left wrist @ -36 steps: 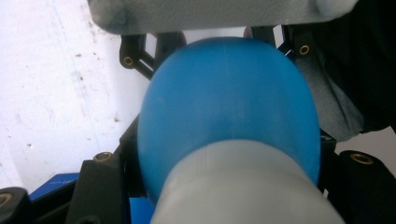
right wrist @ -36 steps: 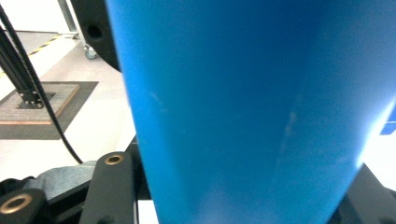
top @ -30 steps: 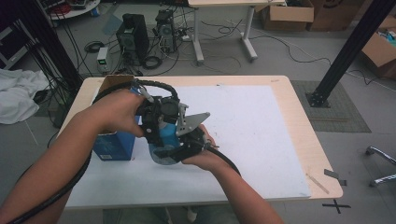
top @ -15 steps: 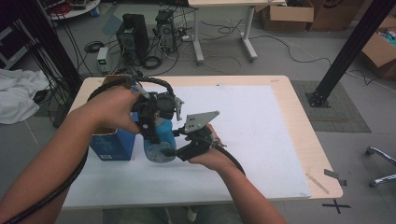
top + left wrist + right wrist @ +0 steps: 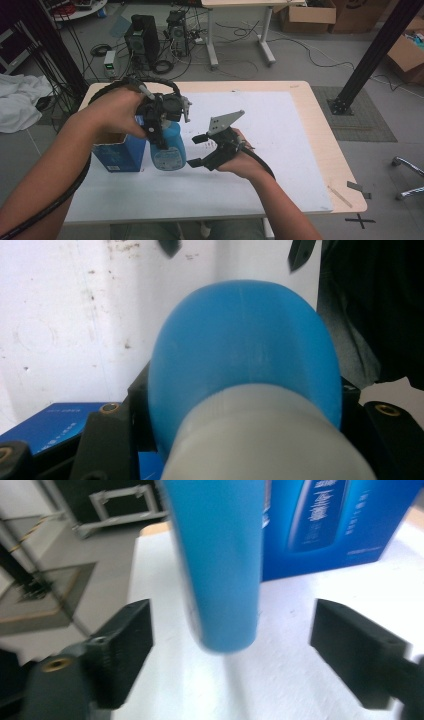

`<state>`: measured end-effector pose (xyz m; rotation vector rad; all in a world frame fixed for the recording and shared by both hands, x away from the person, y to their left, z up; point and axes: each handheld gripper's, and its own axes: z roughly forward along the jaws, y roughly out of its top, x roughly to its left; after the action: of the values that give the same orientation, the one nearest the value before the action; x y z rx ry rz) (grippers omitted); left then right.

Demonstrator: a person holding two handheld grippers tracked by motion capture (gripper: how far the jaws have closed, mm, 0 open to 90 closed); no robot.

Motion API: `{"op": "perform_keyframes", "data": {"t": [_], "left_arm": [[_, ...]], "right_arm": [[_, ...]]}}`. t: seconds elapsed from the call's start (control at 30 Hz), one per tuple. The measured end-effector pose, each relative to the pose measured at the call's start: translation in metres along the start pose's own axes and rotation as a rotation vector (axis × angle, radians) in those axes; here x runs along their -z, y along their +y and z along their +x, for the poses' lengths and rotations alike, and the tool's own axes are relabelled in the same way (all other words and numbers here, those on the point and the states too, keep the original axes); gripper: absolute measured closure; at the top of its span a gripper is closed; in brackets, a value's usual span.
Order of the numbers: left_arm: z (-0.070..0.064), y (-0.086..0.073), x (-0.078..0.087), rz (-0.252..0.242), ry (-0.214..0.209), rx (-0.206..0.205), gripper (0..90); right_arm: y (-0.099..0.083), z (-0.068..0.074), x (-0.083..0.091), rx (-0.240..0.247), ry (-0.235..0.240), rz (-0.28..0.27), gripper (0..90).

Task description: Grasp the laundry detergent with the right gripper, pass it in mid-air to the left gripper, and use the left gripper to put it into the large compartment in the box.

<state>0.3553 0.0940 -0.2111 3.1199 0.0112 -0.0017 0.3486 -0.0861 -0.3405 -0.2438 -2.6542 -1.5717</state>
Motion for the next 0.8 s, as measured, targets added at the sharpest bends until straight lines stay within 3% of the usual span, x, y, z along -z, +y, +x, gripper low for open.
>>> {"op": "perform_keyframes", "data": {"t": [0.03, 0.1, 0.2, 0.23, 0.3, 0.43, 0.57, 0.7, 0.8], "left_arm": [[0.001, 0.0, 0.001, 0.001, 0.0, 0.0, 38.5], [0.001, -0.001, 0.003, 0.002, 0.001, 0.005, 38.5], [0.003, -0.002, 0.005, -0.003, 0.003, 0.011, 38.5], [0.003, -0.003, 0.006, 0.001, 0.001, 0.012, 38.4], [0.004, -0.004, 0.009, 0.001, -0.003, 0.02, 38.4], [0.007, -0.006, 0.017, -0.004, -0.029, 0.049, 38.4], [0.008, -0.008, 0.027, -0.003, -0.03, 0.067, 38.4], [0.01, -0.01, 0.037, -0.008, -0.027, 0.096, 38.3], [0.015, -0.012, 0.044, -0.016, -0.029, 0.146, 38.4]], "right_arm": [[0.003, -0.001, 0.007, -0.004, -0.001, 0.042, 18.1], [0.004, -0.001, 0.009, -0.009, 0.001, 0.056, 17.9], [0.007, -0.003, 0.016, -0.024, -0.006, 0.121, 14.5], [0.009, -0.005, 0.021, -0.028, -0.003, 0.166, 14.2], [0.01, -0.004, 0.023, -0.026, -0.008, 0.176, 14.3], [0.013, -0.005, 0.031, -0.012, -0.031, 0.259, 14.6], [0.016, -0.008, 0.034, -0.018, -0.037, 0.383, 14.8], [0.019, -0.013, 0.042, -0.019, -0.037, 0.435, 14.7], [0.022, -0.015, 0.047, -0.023, -0.017, 0.459, 14.2]]}}
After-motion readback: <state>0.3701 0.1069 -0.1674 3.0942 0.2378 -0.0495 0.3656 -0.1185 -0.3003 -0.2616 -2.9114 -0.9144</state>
